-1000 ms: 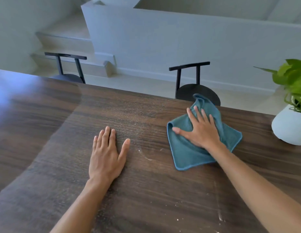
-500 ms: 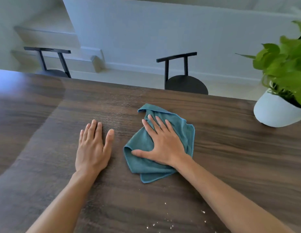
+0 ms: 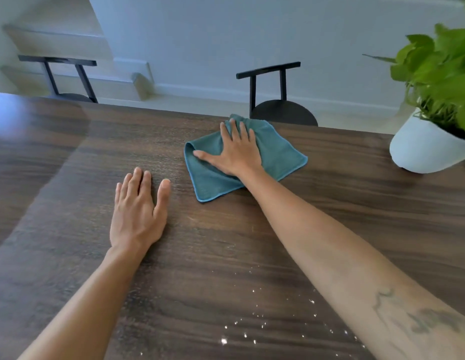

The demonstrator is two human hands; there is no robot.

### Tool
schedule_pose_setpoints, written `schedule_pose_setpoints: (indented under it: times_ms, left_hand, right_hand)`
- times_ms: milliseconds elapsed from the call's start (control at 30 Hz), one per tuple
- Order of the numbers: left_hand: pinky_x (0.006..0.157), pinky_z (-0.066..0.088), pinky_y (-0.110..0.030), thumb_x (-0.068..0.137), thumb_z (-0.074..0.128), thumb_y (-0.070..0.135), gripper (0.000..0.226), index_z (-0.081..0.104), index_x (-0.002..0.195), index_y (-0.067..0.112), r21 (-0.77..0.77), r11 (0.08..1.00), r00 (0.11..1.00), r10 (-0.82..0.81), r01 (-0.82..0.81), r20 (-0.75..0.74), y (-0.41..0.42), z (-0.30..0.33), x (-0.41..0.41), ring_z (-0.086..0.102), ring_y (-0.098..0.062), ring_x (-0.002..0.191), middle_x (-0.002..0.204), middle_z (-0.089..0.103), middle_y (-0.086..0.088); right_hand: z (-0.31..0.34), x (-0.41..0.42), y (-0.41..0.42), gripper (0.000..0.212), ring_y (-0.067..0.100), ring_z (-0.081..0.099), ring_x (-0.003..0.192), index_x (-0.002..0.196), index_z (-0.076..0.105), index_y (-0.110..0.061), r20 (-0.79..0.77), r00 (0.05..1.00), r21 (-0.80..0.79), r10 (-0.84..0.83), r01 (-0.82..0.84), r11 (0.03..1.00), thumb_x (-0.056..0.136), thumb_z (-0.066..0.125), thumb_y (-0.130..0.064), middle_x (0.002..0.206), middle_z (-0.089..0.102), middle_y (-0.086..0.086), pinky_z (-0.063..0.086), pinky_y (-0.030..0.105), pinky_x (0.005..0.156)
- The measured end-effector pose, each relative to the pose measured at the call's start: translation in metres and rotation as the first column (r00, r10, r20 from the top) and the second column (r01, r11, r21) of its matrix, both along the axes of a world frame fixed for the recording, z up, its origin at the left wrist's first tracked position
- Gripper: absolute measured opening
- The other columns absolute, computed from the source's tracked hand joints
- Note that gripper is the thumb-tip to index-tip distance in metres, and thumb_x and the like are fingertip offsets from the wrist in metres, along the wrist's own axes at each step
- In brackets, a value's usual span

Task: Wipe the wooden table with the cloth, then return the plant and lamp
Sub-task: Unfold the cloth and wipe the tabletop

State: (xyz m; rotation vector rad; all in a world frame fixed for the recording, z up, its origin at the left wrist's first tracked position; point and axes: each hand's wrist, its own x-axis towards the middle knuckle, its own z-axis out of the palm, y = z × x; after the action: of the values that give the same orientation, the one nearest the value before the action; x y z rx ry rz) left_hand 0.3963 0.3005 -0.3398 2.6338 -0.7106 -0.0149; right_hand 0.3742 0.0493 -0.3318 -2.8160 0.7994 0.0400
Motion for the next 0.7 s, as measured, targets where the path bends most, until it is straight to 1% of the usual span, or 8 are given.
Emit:
schedule_pose_setpoints:
  times_ms: [67,133,233,300,400,500,633,700]
  left_hand:
    - [0.125,0.006,-0.042,0.092,0.000,0.072,0.097,0.038,0.147,0.003,-0.020,1.000,1.000,-0.008,0.008,-0.003,0.002,0.000,0.002,0.018,-0.027,0.150,0.159,0.029,-0.017]
    - [0.124,0.012,-0.044,0.093,-0.001,0.070,0.096,0.043,0.142,0.000,-0.093,0.995,0.999,-0.026,0.024,-0.019,0.004,0.004,-0.003,0.023,-0.028,0.148,0.155,0.036,-0.019]
    - [0.123,0.015,-0.041,0.102,0.014,0.050,0.072,0.043,0.145,0.001,-0.209,0.978,0.999,-0.038,0.031,-0.033,0.011,0.014,-0.031,0.026,-0.027,0.148,0.156,0.036,-0.018]
    - [0.123,0.015,-0.041,0.105,0.019,0.041,0.061,0.045,0.143,0.001,-0.220,0.974,0.997,-0.062,0.053,-0.037,0.021,0.021,-0.057,0.027,-0.027,0.148,0.155,0.037,-0.019]
    - [0.123,0.014,-0.042,0.107,0.022,0.036,0.055,0.047,0.141,0.002,-0.191,0.979,0.995,-0.081,0.070,-0.050,0.041,0.021,-0.091,0.025,-0.028,0.149,0.157,0.035,-0.018]
    - [0.124,0.010,-0.039,0.103,0.018,0.047,0.067,0.041,0.148,0.003,-0.170,0.984,0.994,-0.071,0.056,-0.084,0.053,0.018,-0.124,0.020,-0.023,0.151,0.161,0.028,-0.014]
    - [0.124,0.005,-0.034,0.092,0.010,0.064,0.088,0.036,0.150,0.004,-0.118,0.988,0.992,-0.107,0.099,-0.065,0.065,0.017,-0.161,0.015,-0.020,0.152,0.162,0.024,-0.011]
    - [0.124,0.004,-0.034,0.091,0.009,0.068,0.091,0.035,0.151,0.005,-0.070,0.992,0.993,-0.106,0.103,-0.042,0.075,0.015,-0.176,0.014,-0.020,0.152,0.163,0.023,-0.011]
  right_hand:
    - [-0.002,-0.020,0.024,0.122,0.030,-0.001,0.155,0.161,0.008,-0.017,0.032,0.998,-0.008,0.051,-0.051,0.999,0.070,0.016,-0.098,0.168,0.001,0.010,0.002,0.050,0.125]
    - [-0.003,-0.047,0.049,0.120,0.030,0.001,0.155,0.160,0.009,-0.016,0.048,0.995,-0.019,0.091,-0.091,0.996,0.072,0.017,-0.096,0.168,0.003,0.011,0.003,0.050,0.125]
    - [-0.001,-0.092,0.084,0.118,0.029,0.001,0.155,0.160,0.010,-0.016,0.058,0.992,-0.019,0.115,-0.114,0.993,0.073,0.019,-0.095,0.168,0.004,0.010,0.003,0.049,0.125]
    - [-0.001,-0.125,0.104,0.118,0.028,0.002,0.155,0.160,0.011,-0.016,0.069,0.991,-0.024,0.116,-0.114,0.993,0.073,0.020,-0.095,0.168,0.006,0.010,0.004,0.049,0.125]
    - [-0.001,-0.175,0.129,0.118,0.027,0.002,0.155,0.160,0.012,-0.017,0.086,0.989,-0.028,0.123,-0.121,0.992,0.073,0.022,-0.096,0.168,0.007,0.008,0.004,0.049,0.125]
    - [0.001,-0.225,0.139,0.118,0.024,-0.001,0.155,0.160,0.012,-0.019,0.088,0.991,0.007,0.098,-0.099,0.995,0.072,0.024,-0.097,0.169,0.005,0.005,0.002,0.049,0.125]
    - [0.005,-0.297,0.126,0.118,0.019,-0.008,0.155,0.161,0.007,-0.023,0.060,0.998,0.026,0.032,-0.033,0.999,0.071,0.022,-0.099,0.169,-0.002,0.000,-0.002,0.047,0.125]
    - [0.005,-0.339,0.107,0.119,0.018,-0.009,0.155,0.161,0.005,-0.025,0.048,0.998,0.015,-0.032,0.031,0.999,0.070,0.021,-0.100,0.169,-0.005,-0.002,-0.003,0.046,0.125]
